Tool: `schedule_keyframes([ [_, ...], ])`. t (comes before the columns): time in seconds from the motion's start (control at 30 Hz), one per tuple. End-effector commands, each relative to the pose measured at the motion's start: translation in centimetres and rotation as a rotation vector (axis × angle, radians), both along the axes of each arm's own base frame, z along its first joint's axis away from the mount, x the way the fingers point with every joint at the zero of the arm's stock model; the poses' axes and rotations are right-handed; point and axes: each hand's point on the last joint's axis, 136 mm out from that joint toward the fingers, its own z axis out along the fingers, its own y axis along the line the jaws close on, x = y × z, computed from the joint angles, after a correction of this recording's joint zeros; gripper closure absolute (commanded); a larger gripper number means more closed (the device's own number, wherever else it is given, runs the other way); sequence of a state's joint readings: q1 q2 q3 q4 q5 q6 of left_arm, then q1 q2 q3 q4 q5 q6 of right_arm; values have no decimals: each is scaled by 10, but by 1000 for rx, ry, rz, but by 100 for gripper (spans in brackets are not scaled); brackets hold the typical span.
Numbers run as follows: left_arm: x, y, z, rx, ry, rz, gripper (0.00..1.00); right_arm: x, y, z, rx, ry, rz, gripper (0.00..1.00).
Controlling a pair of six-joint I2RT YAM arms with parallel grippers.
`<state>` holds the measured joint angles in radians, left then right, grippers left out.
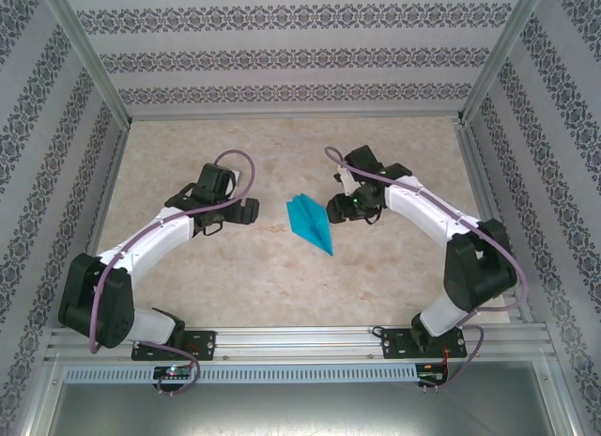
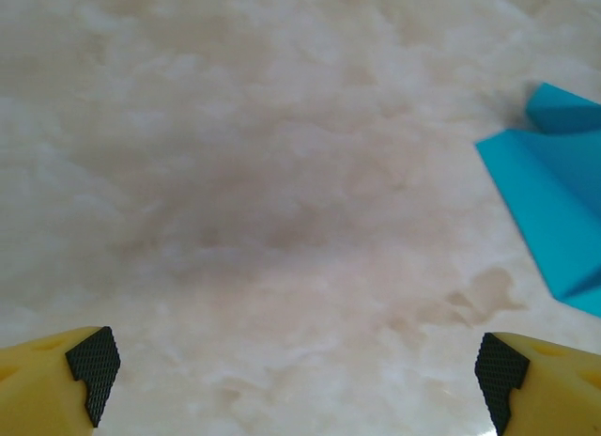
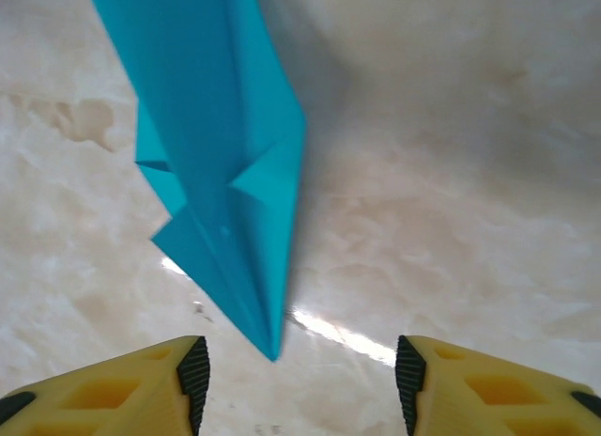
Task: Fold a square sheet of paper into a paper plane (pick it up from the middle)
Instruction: Reset both arms
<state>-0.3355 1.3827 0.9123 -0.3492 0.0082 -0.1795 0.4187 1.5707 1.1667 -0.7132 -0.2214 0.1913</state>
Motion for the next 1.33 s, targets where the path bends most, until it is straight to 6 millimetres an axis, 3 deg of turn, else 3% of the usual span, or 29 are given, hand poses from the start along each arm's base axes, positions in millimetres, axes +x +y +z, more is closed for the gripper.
schedule_keyframes([
  [0.0, 18, 36, 10, 84, -114, 89, 0, 19, -12, 22, -7, -219, 44, 37],
  [0.2, 32, 76, -7, 122, -188, 186, 0, 48, -55, 32, -17, -483, -57, 23],
  [0.37, 40, 100, -22, 151, -207, 216, 0, 63, -94, 25, -69, -594, -163, 15],
  [0.53, 47, 117, -37, 142, -238, 235, 0, 72, -125, 15, -102, -694, -254, 13],
  [0.7, 56, 129, -42, 151, -268, 256, 0, 78, -148, 12, -142, -790, -331, 2],
  [1.0, 74, 123, -44, 98, -286, 221, 0, 97, -165, 3, -101, -847, -367, 3],
  [1.3, 73, 120, -44, 87, -308, 203, 0, 96, -172, -1, -41, -850, -394, 3],
])
